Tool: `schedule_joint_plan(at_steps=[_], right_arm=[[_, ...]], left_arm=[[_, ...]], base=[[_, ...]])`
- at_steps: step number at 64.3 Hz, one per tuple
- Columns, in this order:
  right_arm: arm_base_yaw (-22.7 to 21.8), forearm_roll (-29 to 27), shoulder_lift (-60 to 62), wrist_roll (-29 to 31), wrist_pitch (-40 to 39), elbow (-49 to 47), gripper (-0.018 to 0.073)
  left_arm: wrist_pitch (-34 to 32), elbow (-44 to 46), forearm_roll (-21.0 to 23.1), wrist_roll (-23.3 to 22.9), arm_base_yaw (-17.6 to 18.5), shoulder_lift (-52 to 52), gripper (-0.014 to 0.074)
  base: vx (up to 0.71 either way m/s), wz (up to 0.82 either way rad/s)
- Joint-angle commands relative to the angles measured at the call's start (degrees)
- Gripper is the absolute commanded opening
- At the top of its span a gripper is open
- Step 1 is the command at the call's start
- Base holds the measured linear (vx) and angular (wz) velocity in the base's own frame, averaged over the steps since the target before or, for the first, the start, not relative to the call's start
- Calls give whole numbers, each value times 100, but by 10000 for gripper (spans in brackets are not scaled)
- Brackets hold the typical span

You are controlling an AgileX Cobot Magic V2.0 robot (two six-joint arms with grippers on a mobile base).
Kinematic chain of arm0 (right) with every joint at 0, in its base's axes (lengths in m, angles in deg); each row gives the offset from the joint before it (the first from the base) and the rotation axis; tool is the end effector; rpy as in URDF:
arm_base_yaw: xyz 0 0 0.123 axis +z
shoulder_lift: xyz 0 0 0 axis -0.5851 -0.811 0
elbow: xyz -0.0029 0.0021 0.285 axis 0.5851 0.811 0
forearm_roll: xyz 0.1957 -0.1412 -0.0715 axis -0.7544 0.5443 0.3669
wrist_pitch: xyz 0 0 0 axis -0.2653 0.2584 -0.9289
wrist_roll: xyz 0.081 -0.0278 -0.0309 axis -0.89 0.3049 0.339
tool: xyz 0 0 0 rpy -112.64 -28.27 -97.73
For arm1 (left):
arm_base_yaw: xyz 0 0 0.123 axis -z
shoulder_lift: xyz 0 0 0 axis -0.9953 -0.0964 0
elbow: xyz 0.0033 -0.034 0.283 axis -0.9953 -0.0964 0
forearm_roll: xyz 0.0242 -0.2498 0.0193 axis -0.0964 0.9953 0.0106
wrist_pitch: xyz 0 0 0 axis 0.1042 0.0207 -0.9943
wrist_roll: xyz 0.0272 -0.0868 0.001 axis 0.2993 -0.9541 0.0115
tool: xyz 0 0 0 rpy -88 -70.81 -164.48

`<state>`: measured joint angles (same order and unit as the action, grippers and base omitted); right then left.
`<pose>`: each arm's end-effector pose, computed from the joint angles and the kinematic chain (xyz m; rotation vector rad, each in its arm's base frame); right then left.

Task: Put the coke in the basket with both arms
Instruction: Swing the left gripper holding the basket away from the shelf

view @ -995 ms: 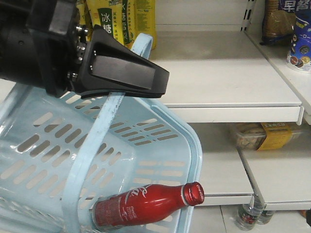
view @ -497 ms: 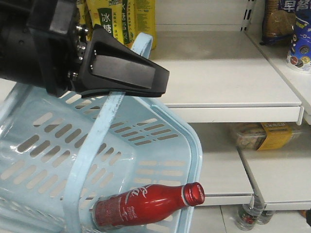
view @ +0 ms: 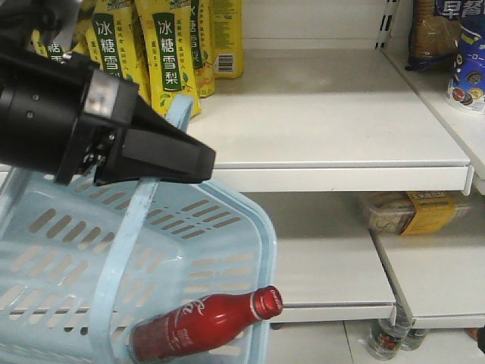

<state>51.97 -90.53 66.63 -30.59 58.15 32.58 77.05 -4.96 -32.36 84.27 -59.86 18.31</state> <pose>0.0526 0.0193 0.2636 -0.4284 2.0472 0.1515 0.1839 -0.1553 0.4375 0.5264 2.2981 -1.3013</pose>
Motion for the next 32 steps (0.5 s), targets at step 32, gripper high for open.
schedule_joint_plan(at_steps=[32], right_arm=[[-7,23,-46,9,-413,-143,-6]], left_arm=[[-3711,-3223,-1936,-580,-9,2803,-6]], base=[[0,0]])
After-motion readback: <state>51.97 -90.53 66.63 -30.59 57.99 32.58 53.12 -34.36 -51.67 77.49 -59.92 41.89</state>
